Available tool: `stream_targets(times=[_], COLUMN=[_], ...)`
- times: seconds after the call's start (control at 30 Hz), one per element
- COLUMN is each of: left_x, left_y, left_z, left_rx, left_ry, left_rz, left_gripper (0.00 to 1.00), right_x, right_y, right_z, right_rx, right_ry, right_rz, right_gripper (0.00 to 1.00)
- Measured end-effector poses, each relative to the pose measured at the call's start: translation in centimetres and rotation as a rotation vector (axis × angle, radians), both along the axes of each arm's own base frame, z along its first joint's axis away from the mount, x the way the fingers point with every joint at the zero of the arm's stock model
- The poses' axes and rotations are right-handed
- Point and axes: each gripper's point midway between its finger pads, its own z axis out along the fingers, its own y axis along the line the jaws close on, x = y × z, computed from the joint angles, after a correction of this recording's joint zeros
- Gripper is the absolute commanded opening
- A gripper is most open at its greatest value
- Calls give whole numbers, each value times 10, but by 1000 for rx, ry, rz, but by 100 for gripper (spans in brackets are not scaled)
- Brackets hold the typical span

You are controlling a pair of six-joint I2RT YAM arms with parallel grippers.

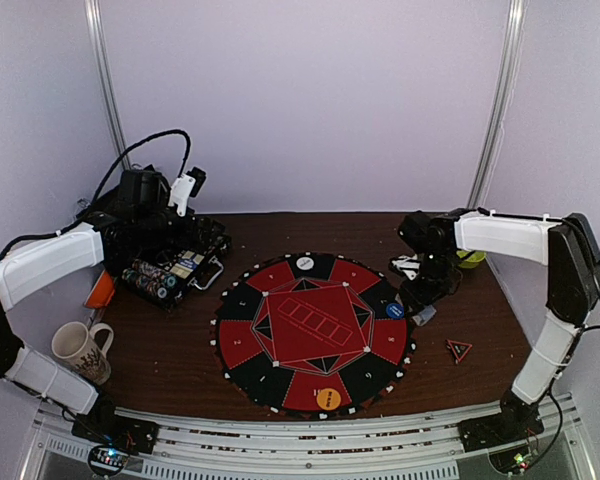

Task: Distribute texas hold em gaming equipment
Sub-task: Place the face-down deck piles on the poker table mat.

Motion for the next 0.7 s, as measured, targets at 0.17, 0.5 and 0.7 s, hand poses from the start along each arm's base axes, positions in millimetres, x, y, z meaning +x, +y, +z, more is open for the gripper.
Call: stream_targets(times=[0.17, 0.5, 0.7], left_x=[1, -30, -51], left_y=[0, 7, 10], left_z=[2, 24, -17], left_rx=[0, -132, -208], left_ry=[-2, -11, 135], left_rz=[3, 18, 50], left_gripper=[98, 96, 96], right_x=[-19, -68, -82], right_y=[76, 179, 230], right_z=[22, 3, -16], right_rx=[56, 59, 49], right_ry=[-44, 7, 20], right_rz=[213, 515, 657], right_gripper=[48, 46, 46])
